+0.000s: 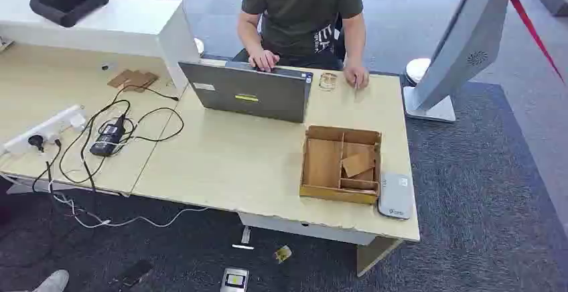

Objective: Pass the card to the sensor for recognition and then transmit it.

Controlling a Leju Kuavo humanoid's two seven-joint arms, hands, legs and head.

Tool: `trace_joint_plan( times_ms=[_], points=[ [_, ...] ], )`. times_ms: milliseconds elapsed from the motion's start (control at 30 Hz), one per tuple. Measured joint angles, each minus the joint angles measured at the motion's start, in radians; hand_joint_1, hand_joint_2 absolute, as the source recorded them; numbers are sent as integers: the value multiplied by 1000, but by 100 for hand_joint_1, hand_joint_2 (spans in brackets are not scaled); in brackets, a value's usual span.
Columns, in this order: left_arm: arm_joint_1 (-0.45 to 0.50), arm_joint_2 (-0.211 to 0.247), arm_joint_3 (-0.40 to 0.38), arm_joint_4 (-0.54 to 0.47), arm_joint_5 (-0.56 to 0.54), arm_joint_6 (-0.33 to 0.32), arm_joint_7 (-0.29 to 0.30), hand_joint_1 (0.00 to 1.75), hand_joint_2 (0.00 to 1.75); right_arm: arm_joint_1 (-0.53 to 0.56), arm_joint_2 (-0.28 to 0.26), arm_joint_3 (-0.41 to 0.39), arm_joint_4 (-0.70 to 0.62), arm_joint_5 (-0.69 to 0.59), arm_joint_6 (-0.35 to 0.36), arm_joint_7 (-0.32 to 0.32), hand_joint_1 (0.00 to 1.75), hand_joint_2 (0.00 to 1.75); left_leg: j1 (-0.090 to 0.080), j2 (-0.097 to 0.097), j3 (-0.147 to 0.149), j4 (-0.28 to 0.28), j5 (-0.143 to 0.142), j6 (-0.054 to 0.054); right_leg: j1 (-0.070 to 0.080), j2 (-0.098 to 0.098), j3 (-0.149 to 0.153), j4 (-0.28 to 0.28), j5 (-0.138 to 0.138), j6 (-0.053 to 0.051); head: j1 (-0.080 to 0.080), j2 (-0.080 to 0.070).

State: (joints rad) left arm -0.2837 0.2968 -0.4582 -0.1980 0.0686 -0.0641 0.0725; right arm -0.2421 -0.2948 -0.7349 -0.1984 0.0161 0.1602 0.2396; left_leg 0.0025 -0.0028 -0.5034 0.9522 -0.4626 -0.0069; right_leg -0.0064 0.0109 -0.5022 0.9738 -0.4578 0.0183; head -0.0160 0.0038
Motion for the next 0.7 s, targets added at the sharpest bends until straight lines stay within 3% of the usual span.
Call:
trace_joint_plan(
  times_ms=[167, 300, 400, 533, 700],
  points=[
    [16, 17, 26, 0, 37, -4, 9, 0, 175, -37, -57, -156, -11, -117, -39, -65, 0, 175, -2, 0, 0, 0, 0, 0, -2, 0, 0, 0, 0, 0, 0, 0],
    [28, 31, 53, 0, 72, -55, 42, 0, 175, -162, -125, -252, -42, -167, -89, -241, 0, 175, -3, 3, 0, 0, 1, 1, -2, 3, -1, 1, 3, 1, -1, 0],
    [36, 38, 70, 0, 82, -65, 45, 0, 175, -283, -179, -281, -67, -168, -101, -345, 0, 175, -4, 3, -1, 0, 4, 4, -4, 3, -2, 1, 4, 3, -1, 0],
    [47, 45, 85, 0, 72, -66, 45, 0, 175, -467, -236, -257, -124, -98, -102, -532, 0, 175, -7, 2, -6, 0, 7, 6, -6, 2, -6, 3, 5, 5, 0, 0],
    [44, 44, 89, 0, 49, -115, 38, 0, 175, -664, -263, -48, -257, 187, -336, -612, 0, 175, -7, -1, -11, 0, 9, 7, -7, -2, -9, 4, 7, 6, 0, 0]
  ],
)
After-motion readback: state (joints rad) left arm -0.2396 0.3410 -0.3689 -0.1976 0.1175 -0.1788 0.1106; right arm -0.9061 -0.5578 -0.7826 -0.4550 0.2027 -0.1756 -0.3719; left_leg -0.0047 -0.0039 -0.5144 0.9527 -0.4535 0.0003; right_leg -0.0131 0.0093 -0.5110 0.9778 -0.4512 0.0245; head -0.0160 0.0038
